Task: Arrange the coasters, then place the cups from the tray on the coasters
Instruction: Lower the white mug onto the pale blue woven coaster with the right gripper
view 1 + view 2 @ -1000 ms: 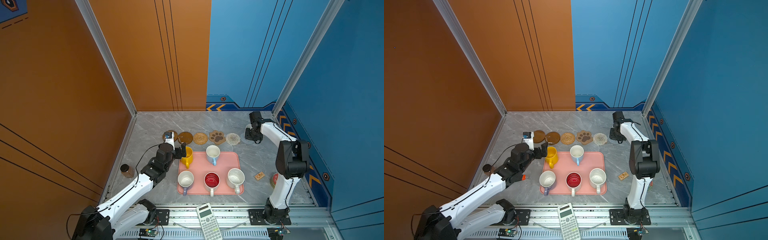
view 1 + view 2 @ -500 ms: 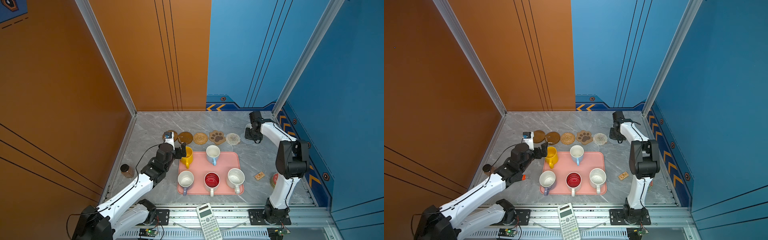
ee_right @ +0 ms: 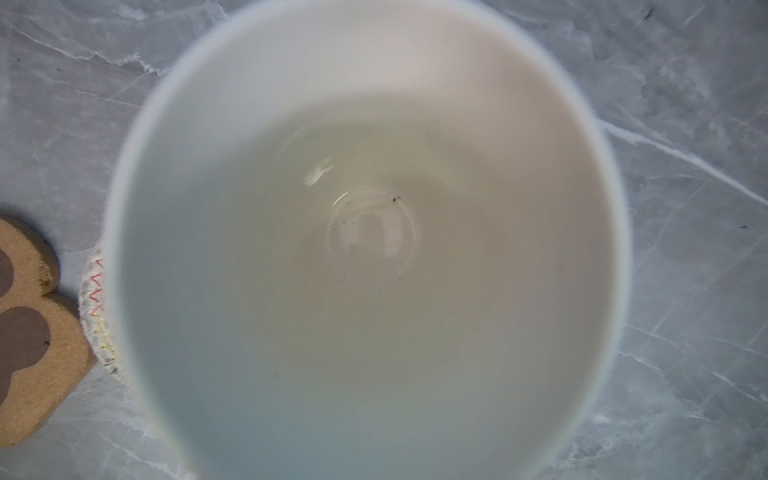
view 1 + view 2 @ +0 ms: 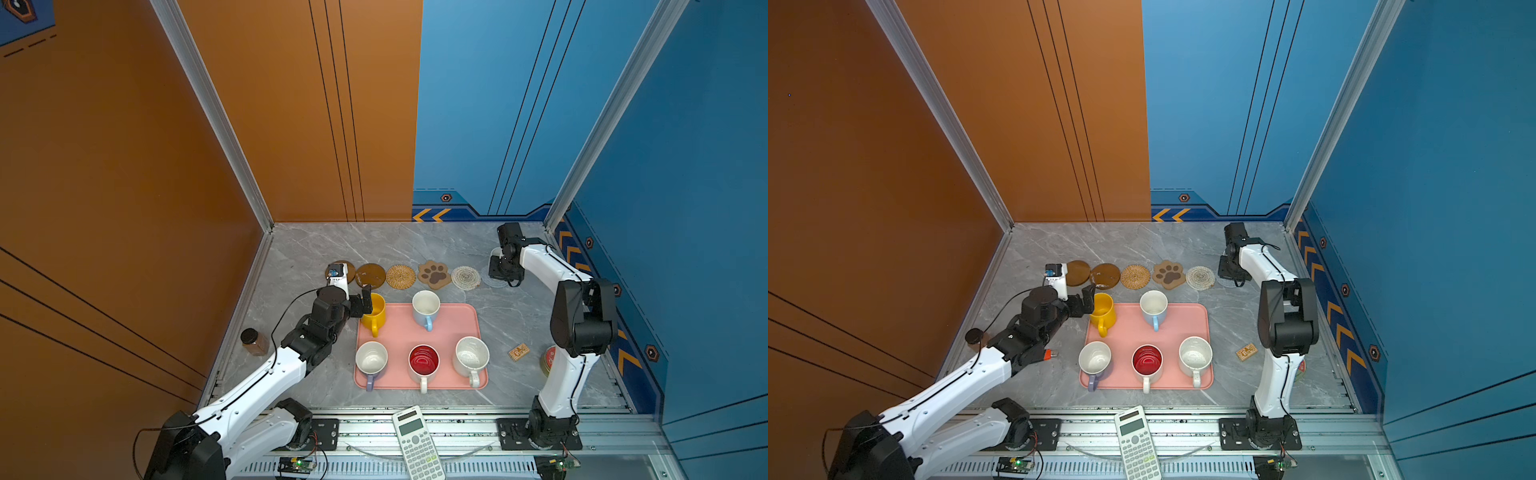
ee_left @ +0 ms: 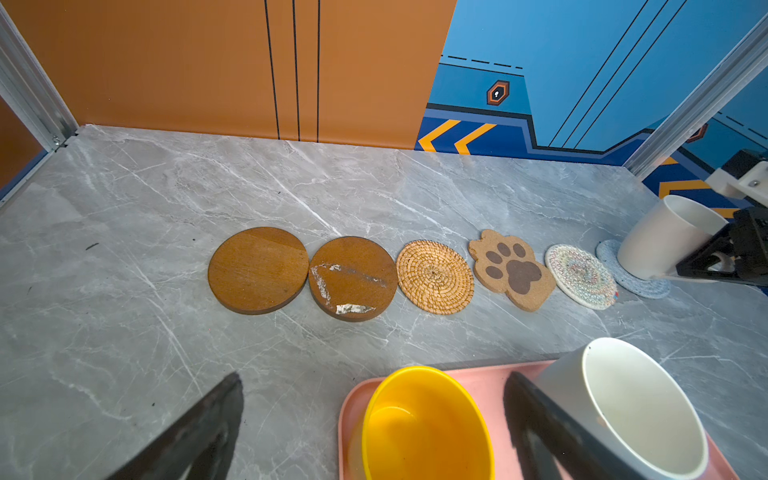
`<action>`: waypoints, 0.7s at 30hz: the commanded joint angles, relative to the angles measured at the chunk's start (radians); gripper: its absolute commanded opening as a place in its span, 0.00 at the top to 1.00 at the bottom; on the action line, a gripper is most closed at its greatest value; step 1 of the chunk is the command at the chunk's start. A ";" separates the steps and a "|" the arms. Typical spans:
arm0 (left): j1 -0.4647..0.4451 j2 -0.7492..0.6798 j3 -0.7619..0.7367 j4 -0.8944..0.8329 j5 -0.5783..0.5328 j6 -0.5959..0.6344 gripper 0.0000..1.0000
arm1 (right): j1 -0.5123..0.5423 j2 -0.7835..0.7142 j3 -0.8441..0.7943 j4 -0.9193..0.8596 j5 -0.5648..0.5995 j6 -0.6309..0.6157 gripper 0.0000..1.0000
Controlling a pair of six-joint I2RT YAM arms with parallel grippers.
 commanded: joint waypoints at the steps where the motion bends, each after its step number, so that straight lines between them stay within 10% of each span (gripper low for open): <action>1: 0.009 0.001 0.000 0.016 0.013 -0.007 0.02 | 0.010 0.009 0.037 0.038 0.031 -0.010 1.00; 21: 0.010 -0.014 -0.005 0.012 0.018 -0.007 0.02 | 0.017 -0.003 0.004 0.038 0.045 0.005 0.84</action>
